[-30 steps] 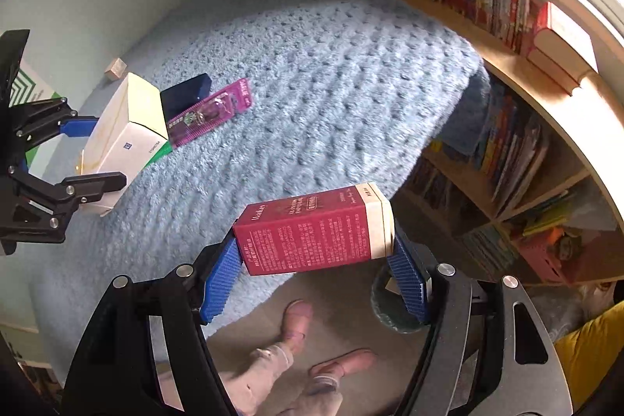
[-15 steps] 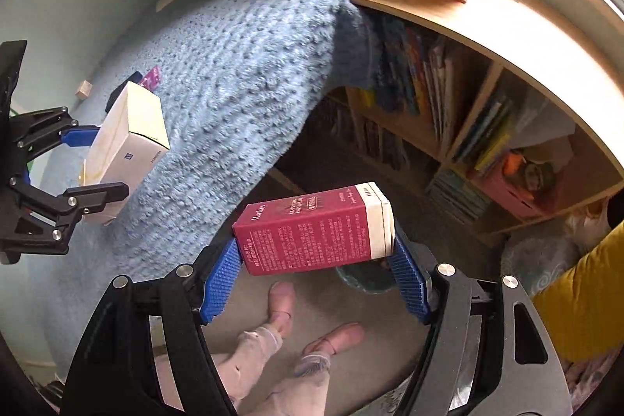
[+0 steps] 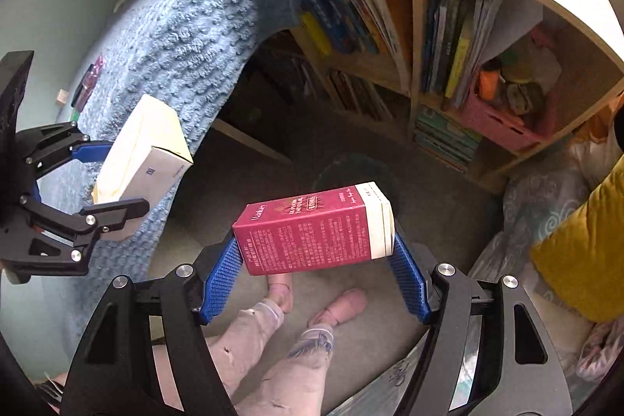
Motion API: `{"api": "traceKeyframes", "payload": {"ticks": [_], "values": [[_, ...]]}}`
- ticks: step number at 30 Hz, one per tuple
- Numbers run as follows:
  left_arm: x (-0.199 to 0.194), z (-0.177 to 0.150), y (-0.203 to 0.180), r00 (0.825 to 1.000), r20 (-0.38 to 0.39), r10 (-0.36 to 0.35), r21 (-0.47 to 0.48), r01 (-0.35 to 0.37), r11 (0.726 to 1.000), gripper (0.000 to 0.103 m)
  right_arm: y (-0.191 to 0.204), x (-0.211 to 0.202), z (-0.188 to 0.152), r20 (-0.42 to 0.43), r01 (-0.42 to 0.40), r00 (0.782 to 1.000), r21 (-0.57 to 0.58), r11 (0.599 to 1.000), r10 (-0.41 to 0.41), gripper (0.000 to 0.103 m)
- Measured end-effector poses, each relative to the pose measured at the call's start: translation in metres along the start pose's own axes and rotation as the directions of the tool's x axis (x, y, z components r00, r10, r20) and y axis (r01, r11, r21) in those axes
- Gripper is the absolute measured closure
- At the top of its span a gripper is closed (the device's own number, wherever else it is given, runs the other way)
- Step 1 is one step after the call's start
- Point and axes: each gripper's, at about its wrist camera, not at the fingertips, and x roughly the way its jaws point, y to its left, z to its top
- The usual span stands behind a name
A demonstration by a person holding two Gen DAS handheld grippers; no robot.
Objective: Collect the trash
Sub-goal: 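Carry both boxes to the teal wastebasket and open both grippers over it, then return both tools to the dark blue case and pink toothbrush package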
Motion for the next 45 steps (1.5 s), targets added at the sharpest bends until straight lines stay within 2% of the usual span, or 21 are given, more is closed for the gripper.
{"api": "traceKeyframes", "payload": {"ticks": [7, 10, 19, 22, 23, 25, 27, 29, 39, 45], "values": [[0.05, 0.01, -0.009, 0.998, -0.057, -0.037, -0.027, 0.035, 0.999, 0.044, -0.019, 0.036, 0.001, -0.057, -0.031, 0.998, 0.024, 0.999, 0.032, 0.032], [0.074, 0.015, -0.011, 0.994, -0.078, -0.074, -0.04, 0.071, 0.997, 0.044, -0.027, 0.058, 0.004, -0.086, -0.043, 0.995, 0.045, 0.998, 0.047, 0.032], [0.131, 0.028, -0.007, 0.988, -0.121, -0.098, -0.058, 0.092, 0.994, 0.043, -0.041, 0.113, 0.012, -0.145, -0.067, 0.986, 0.082, 0.994, 0.078, 0.032], [0.14, 0.034, -0.004, 0.986, -0.128, -0.102, -0.076, 0.093, 0.993, 0.038, -0.045, 0.12, 0.017, -0.135, -0.061, 0.988, 0.095, 0.994, 0.074, 0.03], [0.144, 0.035, -0.002, 0.987, -0.134, -0.087, -0.081, 0.077, 0.994, 0.024, -0.048, 0.122, 0.018, -0.136, -0.063, 0.988, 0.109, 0.992, 0.078, 0.03], [0.148, 0.037, 0.003, 0.989, -0.132, -0.064, -0.092, 0.052, 0.994, 0.02, -0.053, 0.124, 0.021, -0.137, -0.06, 0.988, 0.124, 0.99, 0.077, 0.03], [0.148, 0.037, 0.009, 0.988, -0.137, -0.069, -0.105, 0.055, 0.993, 0.02, -0.055, 0.121, 0.023, -0.129, -0.063, 0.988, 0.131, 0.989, 0.08, 0.027], [0.143, 0.038, 0.012, 0.989, -0.128, -0.07, -0.115, 0.056, 0.992, 0.02, -0.057, 0.118, 0.025, -0.12, -0.078, 0.988, 0.14, 0.987, 0.095, 0.015], [0.107, 0.026, 0.022, 0.995, -0.078, -0.059, -0.143, 0.047, 0.989, 0.02, -0.053, 0.1, 0.031, -0.095, -0.076, 0.991, 0.135, 0.988, 0.089, 0.015], [0.055, 0.002, 0.029, 0.998, -0.009, -0.064, -0.176, 0.062, 0.982, 0.02, -0.03, 0.074, 0.033, -0.082, -0.079, 0.993, 0.085, 0.993, 0.086, 0.015]]}}
